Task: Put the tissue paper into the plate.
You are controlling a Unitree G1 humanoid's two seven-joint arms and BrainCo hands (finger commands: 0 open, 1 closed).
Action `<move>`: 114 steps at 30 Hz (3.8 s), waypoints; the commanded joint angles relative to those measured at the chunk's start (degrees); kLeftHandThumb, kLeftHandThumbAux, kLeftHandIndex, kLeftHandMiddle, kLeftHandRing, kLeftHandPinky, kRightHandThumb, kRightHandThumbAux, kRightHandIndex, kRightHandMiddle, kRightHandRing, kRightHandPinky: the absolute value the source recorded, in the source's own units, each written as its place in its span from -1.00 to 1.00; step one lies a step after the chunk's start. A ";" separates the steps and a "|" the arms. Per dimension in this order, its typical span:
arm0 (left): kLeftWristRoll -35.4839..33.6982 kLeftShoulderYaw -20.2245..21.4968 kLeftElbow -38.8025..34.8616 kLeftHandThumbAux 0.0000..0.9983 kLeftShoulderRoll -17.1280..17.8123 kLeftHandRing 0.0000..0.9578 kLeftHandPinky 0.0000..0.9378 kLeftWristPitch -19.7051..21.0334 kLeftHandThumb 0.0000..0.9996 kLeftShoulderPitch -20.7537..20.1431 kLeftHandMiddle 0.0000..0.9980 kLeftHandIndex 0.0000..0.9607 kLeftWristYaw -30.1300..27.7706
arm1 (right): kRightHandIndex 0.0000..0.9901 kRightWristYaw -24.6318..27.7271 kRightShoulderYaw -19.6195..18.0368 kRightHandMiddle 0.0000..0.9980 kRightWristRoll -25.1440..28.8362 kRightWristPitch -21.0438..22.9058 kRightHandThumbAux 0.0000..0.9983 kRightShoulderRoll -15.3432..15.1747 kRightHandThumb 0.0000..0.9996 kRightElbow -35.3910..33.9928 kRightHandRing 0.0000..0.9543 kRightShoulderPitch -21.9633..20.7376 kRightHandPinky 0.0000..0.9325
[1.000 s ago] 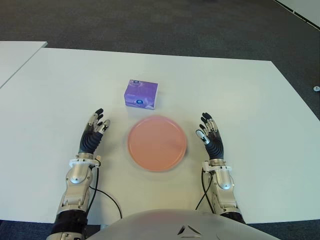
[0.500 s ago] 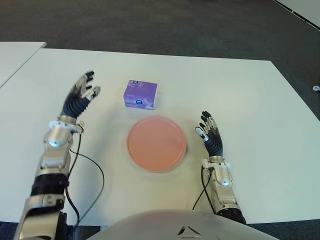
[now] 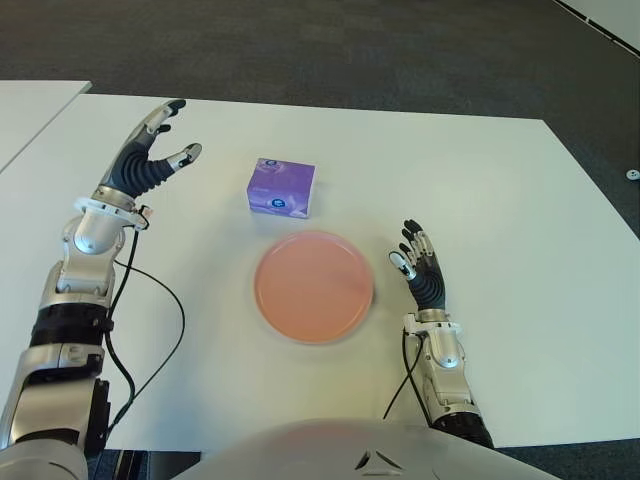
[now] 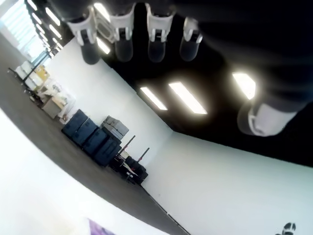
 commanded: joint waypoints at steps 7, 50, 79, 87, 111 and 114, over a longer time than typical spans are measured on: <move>9.35 -7.29 9.31 -0.09 0.22 -1.00 -1.00 -4.49 -0.83 -6.74 -1.00 -1.00 4.43 | -1.00 -0.12 0.73 -1.00 -0.51 7.32 0.01 0.94 -1.00 5.57 -1.00 4.13 -1.00; 52.12 -47.35 39.74 -0.33 -5.22 -1.00 -1.00 3.20 -0.91 -29.62 -1.00 -1.00 44.71 | -1.00 0.55 1.77 -1.00 -0.17 9.58 0.03 2.59 -1.00 6.23 -1.00 3.38 -1.00; 56.07 -57.16 47.48 -0.34 -6.97 -1.00 -1.00 13.94 -0.94 -35.60 -1.00 -1.00 60.88 | -1.00 5.15 1.74 -1.00 0.46 7.66 0.03 0.89 -1.00 9.34 -1.00 3.34 -1.00; 55.08 -56.91 48.08 -0.34 -7.41 -1.00 -1.00 12.66 -0.94 -35.74 -1.00 -1.00 60.11 | -1.00 6.57 1.55 -1.00 1.12 7.94 0.02 0.46 -1.00 8.62 -1.00 3.86 -1.00; 52.28 -55.86 49.20 -0.36 -7.94 -1.00 -1.00 9.39 -0.94 -35.70 -1.00 -1.00 51.74 | -1.00 6.74 2.00 -1.00 0.63 7.87 0.00 -0.30 -1.00 7.31 -1.00 4.63 -1.00; 51.37 -55.54 49.24 -0.35 -7.97 -1.00 -1.00 8.61 -0.94 -35.51 -1.00 -1.00 50.52 | -1.00 6.78 2.13 -1.00 0.60 8.17 0.00 -0.43 -1.00 7.10 -1.00 4.75 -1.00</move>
